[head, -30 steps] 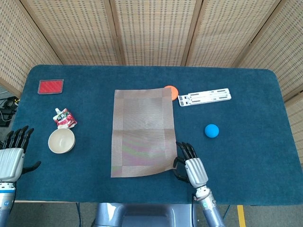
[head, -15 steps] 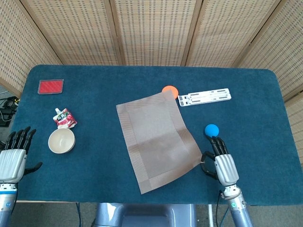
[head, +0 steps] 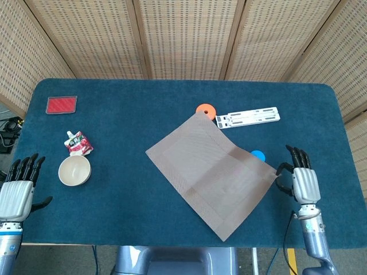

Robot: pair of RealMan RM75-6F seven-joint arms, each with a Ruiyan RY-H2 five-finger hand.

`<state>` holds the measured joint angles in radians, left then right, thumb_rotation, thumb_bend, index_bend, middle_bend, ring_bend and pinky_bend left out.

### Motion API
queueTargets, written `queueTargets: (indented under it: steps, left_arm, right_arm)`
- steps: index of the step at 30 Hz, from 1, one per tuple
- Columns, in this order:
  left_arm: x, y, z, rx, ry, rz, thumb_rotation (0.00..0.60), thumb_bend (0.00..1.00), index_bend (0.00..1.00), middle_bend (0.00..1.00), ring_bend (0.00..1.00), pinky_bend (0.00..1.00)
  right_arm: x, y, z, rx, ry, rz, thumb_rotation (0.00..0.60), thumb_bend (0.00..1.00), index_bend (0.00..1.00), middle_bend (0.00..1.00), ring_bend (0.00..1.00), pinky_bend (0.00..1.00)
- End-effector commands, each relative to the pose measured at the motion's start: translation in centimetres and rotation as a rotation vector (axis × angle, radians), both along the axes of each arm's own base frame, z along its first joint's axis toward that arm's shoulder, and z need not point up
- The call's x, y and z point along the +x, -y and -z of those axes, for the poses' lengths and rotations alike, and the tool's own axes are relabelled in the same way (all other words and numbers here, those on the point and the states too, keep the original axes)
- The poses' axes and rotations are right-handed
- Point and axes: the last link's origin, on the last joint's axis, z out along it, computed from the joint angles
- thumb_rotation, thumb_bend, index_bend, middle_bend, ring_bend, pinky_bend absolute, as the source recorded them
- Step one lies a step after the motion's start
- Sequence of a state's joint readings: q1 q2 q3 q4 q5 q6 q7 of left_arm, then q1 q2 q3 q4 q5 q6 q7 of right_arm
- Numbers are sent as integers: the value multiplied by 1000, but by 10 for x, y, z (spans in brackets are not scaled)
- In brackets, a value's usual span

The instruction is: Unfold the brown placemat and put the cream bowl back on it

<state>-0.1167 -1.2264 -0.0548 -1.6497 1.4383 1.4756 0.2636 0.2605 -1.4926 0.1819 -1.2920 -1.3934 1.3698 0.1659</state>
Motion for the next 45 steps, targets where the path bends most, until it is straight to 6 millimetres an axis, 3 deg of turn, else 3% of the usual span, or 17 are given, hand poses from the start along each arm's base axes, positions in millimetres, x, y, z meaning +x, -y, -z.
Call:
queueTargets:
  steps: [1,5,7,9,12,19,27,34,45]
  left_arm:
    - [0,0,0,0,0,0,600,0,0,0,0,0]
    - [0,-1,2,-6,3,-1,600,0,0,0,0,0]
    - [1,-2,2,-8,8,-2,600,0,0,0,0,0]
    - [2,-5,4,-15,13,1,600,0,0,0,0,0]
    - [5,-10,6,-23,14,6,600,0,0,0,0,0]
    - [21,-36,5,-41,-22,55,600,0,1,0,0,0]
    - [64,-95,18,-90,-79,167,600,1,93,0,0,0]
    - [88,-137,53,-196,-123,199,600,12,166,0,0,0]
    - [119,-172,116,-344,-189,252,600,24,197,0,0,0]
  right_arm:
    - [-7,17,-15,-24,-18,33,600,503,653,123,0,0]
    - [-21,25,-31,-25,-120,87,600,362,474,3,0,0]
    - [-26,23,-36,-12,-145,126,600,306,376,0,0,0]
    - [-36,11,-44,0,-127,187,600,260,275,0,0,0]
    - [-36,-2,-53,-5,-99,195,600,233,213,0,0,0]
    - [-28,-19,-71,-61,-49,131,600,228,199,0,0,0]
    - [-14,-33,-94,-133,12,20,600,227,199,0,0,0]
    - [-13,-38,-98,-125,17,18,600,227,199,0,0,0]
    - [-16,-35,-100,-120,31,31,600,227,200,0,0,0]
